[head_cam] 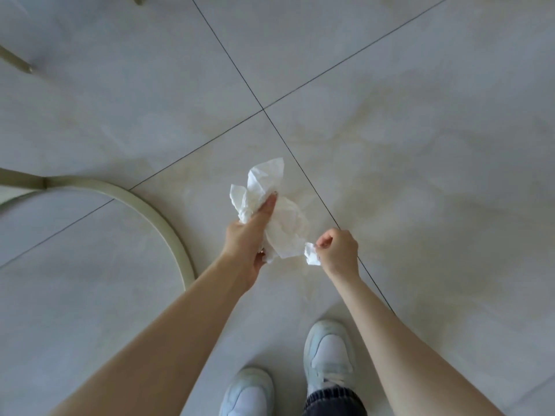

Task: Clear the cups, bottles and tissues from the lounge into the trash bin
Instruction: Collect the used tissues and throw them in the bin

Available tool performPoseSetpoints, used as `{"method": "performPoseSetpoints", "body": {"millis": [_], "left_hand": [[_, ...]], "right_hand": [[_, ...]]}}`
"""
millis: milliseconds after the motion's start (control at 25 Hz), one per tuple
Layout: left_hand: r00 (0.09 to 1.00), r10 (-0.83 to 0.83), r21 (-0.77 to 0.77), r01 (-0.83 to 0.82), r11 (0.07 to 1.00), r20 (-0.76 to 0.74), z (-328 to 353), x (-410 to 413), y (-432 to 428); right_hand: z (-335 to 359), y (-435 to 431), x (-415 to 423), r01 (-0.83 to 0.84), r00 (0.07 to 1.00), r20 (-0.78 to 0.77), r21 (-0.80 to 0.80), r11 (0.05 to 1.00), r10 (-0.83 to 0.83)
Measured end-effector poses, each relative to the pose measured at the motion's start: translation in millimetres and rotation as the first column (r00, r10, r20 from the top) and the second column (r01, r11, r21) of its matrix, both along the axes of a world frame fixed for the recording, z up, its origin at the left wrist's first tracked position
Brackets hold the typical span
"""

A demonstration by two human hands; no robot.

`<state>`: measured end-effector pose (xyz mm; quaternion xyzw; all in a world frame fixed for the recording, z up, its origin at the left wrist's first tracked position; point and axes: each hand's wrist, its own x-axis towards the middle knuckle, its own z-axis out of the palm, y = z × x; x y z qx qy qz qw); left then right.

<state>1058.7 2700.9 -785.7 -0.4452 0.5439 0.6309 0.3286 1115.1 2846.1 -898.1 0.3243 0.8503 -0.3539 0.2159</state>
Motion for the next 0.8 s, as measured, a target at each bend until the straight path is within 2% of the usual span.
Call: {"method": "performPoseSetpoints", "body": {"millis": [160,280,360,440,520,640,720,800], "left_hand": [[1.0,0.019,0.008,-0.019,1.0,-0.014,59,-10,3],[0.998,0.014,0.038,-0.012,0.999,-0.067,122,-25,7],[0.994,0.022,0.054,-0.017,0.998,-0.105,176,-43,8],[0.988,0.036,0.068,-0.026,0.997,-0.152,223,-65,6],[0.979,0.049,0.074,-0.035,0.997,-0.197,260,-83,5],[0.971,0.063,0.09,-0.043,0.995,-0.233,259,-85,9],[0.981,0.066,0.064,-0.055,0.996,-0.183,213,-60,16],[0.991,0.069,0.05,-0.064,0.997,-0.114,161,-29,21]], "right_hand": [[75,24,-19,0.253,0.968,0.024,-0.115,0.961,-0.252],[163,44,-52,0.451,0.867,-0.047,-0.35,0.821,-0.496],[231,57,-83,0.435,0.831,-0.105,-0.49,0.755,-0.547],[286,64,-108,0.346,0.848,-0.178,-0.528,0.776,-0.499],[315,63,-117,0.272,0.887,-0.208,-0.484,0.831,-0.412],[282,52,-96,0.223,0.954,-0.108,-0.373,0.9,-0.281],[219,39,-63,0.217,0.975,0.019,-0.309,0.926,-0.222],[154,28,-29,0.195,0.981,0.07,-0.248,0.949,-0.184]]}}
